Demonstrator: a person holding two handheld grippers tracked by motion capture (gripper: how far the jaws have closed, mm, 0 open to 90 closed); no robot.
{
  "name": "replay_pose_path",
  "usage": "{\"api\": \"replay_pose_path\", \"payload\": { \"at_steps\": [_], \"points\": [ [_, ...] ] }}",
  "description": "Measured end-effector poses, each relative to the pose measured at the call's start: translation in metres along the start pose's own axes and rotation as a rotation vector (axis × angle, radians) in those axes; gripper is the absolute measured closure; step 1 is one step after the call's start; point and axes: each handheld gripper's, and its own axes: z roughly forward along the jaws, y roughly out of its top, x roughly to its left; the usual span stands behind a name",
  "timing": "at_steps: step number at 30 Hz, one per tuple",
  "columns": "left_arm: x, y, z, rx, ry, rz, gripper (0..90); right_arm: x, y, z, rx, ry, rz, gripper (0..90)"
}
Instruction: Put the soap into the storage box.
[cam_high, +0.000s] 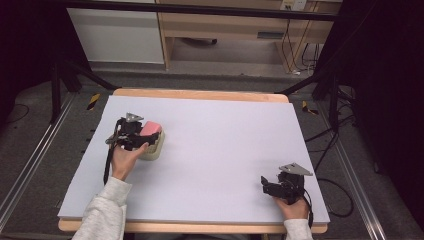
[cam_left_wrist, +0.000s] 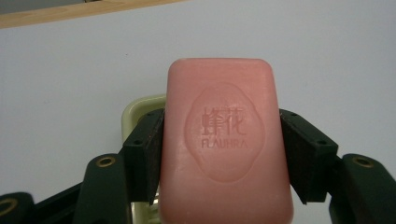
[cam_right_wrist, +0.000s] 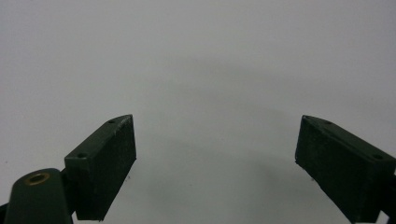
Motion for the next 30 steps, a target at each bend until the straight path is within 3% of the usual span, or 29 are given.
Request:
{"api": "replay_pose_path", "payload": {
  "at_steps": [30],
  "points": [
    [0.012,-0.014,0.024,0.061,0.032,-0.025,37.2,0.000,0.000,0.000,0.002,0.004,0.000,12.6]
  ]
}}
